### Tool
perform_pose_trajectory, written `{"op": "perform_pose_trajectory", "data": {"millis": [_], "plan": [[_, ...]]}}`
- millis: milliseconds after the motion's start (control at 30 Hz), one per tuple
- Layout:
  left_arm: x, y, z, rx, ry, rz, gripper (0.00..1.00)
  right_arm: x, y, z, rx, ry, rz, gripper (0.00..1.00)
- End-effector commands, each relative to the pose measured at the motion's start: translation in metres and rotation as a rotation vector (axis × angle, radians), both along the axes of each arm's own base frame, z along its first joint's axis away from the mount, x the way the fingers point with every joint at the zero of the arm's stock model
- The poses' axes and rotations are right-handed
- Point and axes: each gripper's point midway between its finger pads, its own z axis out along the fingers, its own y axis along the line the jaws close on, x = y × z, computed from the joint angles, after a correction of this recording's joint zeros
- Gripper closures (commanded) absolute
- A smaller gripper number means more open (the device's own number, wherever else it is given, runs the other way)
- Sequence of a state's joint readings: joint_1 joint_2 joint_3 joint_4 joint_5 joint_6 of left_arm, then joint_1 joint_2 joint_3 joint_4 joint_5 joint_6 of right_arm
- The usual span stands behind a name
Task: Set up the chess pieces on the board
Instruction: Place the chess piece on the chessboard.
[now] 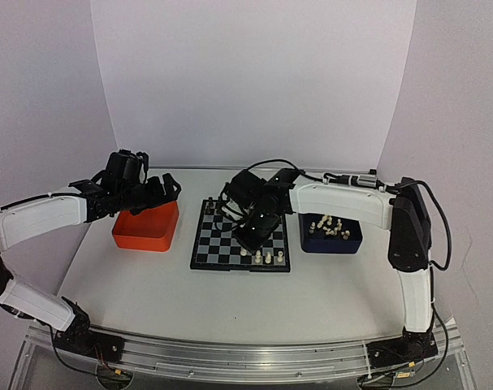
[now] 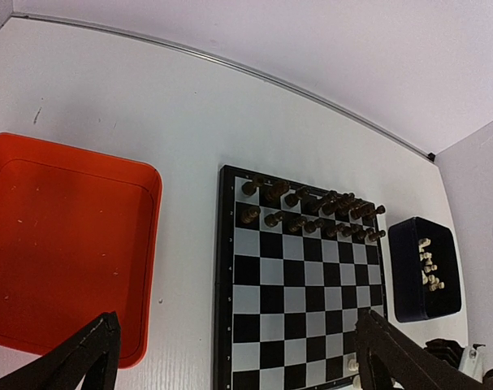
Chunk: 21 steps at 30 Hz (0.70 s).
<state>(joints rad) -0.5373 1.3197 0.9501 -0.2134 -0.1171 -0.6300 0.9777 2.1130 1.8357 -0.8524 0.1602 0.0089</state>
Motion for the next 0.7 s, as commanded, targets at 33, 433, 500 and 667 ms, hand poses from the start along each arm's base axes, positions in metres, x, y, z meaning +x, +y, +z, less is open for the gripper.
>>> {"op": "perform_pose_trajectory", "data": {"millis": [33, 433, 500, 667], "plan": [[0.007, 0.003, 0.021, -0.013, -0.04, 0.026, 0.0, 0.003, 0.009, -0.003, -0.049, -0.057, 0.058, 1.0], [0.01, -0.001, 0.019, -0.013, -0.033, 0.014, 0.0, 0.012, 0.009, -0.019, -0.123, -0.096, 0.08, 1.0], [0.01, -0.001, 0.019, -0.013, -0.032, 0.013, 0.0, 0.013, 0.008, -0.021, -0.131, -0.098, 0.081, 1.0], [0.011, -0.002, 0.019, -0.011, -0.033, 0.011, 0.0, 0.014, 0.006, -0.027, -0.152, -0.1, 0.084, 1.0]]}}
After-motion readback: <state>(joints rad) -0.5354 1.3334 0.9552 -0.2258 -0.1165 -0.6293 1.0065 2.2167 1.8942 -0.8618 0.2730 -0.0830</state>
